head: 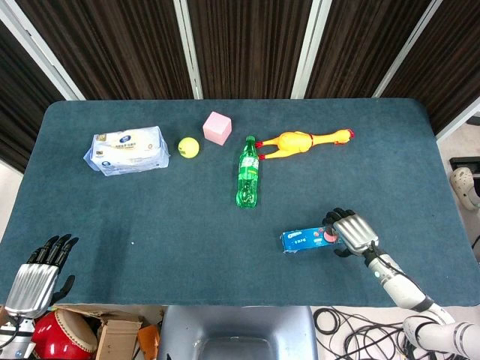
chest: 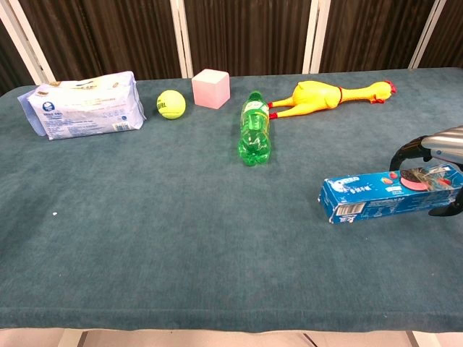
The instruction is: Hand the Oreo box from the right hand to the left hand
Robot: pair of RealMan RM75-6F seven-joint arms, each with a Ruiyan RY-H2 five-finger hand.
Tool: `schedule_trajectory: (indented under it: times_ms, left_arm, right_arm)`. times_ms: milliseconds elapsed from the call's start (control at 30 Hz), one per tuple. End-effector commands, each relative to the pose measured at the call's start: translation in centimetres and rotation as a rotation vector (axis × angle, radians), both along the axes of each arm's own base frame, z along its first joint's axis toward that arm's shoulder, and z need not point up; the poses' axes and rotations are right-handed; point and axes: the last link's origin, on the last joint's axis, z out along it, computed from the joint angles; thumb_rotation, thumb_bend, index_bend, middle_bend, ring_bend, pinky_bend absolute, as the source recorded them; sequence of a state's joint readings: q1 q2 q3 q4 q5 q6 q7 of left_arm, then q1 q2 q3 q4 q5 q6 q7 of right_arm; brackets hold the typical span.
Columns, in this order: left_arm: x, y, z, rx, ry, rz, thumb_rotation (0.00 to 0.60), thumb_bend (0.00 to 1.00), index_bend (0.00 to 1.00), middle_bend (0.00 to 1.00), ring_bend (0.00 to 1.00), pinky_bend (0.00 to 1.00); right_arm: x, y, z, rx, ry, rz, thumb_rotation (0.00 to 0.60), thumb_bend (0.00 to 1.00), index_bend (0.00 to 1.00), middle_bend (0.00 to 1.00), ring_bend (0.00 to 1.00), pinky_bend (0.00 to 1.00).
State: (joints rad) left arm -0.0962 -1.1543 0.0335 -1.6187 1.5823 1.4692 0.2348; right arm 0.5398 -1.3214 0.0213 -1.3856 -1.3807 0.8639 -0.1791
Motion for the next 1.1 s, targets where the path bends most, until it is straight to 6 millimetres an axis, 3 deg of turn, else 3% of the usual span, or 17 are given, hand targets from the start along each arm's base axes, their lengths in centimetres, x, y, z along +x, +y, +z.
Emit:
schedule_trajectory:
  times_ms: [33, 400, 533, 667, 900, 1100]
  left_arm:
    - [0.0, 0.01, 0.01, 0.0, -0.001, 0.002, 0.6, 0.37, 0.15, 0.12, 0.11, 0.27]
    - [-0.08, -0.03, 0.01, -0.018, -0.008, 0.019, 0.6, 0.37, 0.15, 0.13, 0.12, 0.28]
    - [-0.12, -0.09, 0.09, -0.019, -0.01, 0.025, 0.6, 0.37, 0.15, 0.14, 0.12, 0.28]
    - [-0.09, -0.09, 0.12, -0.019, -0.015, 0.03, 0.6, 0.37, 0.15, 0.14, 0.12, 0.28]
    - [-0.13, -0.1, -0.05, -0.036, -0.011, 0.04, 0.6, 0.37, 0.15, 0.15, 0.13, 0.29]
    - [-0.12, -0.08, -0.12, -0.04, -0.01, 0.046, 0.6, 0.37, 0.15, 0.15, 0.13, 0.29]
  right_arm:
    - [0.03, 0.04, 0.01, 0.001, -0.002, 0.001, 0.6, 0.11, 0.31, 0.21, 0.12, 0.26]
    - [-0.05, -0.15, 0.01, -0.003, 0.003, -0.001, 0.6, 0.11, 0.31, 0.21, 0.13, 0.26]
    - [-0.01, -0.26, -0.1, -0.009, 0.002, 0.0, 0.6, 0.11, 0.32, 0.22, 0.26, 0.38]
    - [0.06, -0.49, -0.23, -0.024, 0.007, 0.022, 0.6, 0.16, 0.35, 0.27, 0.32, 0.46]
    - [-0.22, -0.71, -0.34, -0.039, 0.033, 0.038, 0.6, 0.28, 0.5, 0.39, 0.49, 0.62]
    - [0.46, -0.59, 0.21, -0.065, 0.002, 0.064, 0.6, 0.31, 0.55, 0.44, 0.54, 0.65]
